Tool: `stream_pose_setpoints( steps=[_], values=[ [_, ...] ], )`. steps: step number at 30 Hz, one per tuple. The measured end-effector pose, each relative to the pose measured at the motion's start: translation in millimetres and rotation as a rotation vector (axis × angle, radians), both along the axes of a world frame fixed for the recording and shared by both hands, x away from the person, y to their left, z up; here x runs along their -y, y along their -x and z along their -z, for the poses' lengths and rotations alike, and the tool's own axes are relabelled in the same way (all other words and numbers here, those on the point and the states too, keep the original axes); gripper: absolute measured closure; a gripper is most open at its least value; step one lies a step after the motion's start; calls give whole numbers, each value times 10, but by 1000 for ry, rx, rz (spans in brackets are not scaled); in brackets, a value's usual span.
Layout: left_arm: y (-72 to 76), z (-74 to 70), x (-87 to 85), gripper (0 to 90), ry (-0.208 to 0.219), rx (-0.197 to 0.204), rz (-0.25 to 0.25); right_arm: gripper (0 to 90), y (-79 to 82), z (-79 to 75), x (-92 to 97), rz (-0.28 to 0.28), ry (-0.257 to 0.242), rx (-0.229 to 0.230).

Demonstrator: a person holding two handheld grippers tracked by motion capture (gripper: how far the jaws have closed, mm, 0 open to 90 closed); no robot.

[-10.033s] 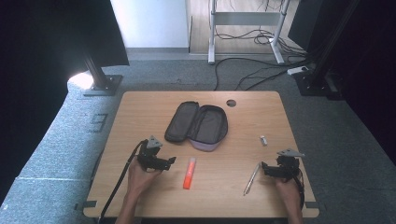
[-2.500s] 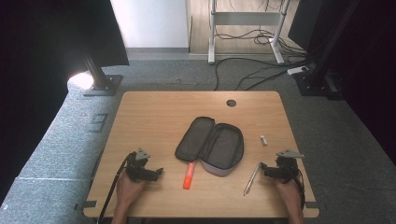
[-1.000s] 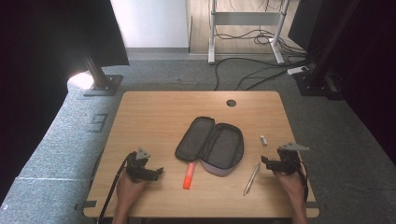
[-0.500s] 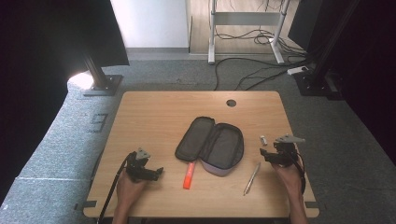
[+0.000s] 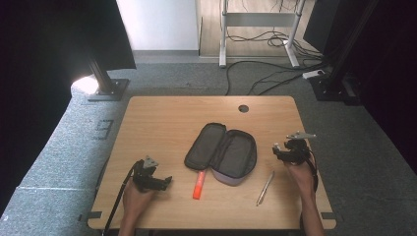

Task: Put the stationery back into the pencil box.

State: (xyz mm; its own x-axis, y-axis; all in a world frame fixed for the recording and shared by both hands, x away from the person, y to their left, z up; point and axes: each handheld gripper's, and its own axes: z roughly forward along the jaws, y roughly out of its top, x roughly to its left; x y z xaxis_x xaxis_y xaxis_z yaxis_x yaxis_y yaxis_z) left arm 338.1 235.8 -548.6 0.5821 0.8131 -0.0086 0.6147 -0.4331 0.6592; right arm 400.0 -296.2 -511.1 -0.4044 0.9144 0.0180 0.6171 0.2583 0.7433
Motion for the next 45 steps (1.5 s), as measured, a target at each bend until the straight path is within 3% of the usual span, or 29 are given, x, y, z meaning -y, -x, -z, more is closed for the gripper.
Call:
stream_pose_setpoints(
  steps=[6, 15, 21, 26, 31, 45],
  values=[
    [-1, -1, 2, 0, -2, -1, -2, 452, -134, 77, 35, 11, 13, -24],
    [0, 0, 3, 0, -1, 0, -3, 491, -166, 153, 55, 23, 19, -21],
    [0, 0, 3, 0, -1, 0, -3, 513, -201, 267, 71, 30, 23, -47],
    [0, 0, 4, 0, -1, 0, -3, 602, -218, 315, 69, 29, 28, -61],
    [0, 0, 4, 0, -1, 0, -3, 706, -214, 326, 98, 36, 6, -58],
    [0, 0, 3, 0, -1, 0, -2, 716, -137, 228, 114, 43, -31, -30]
  ],
)
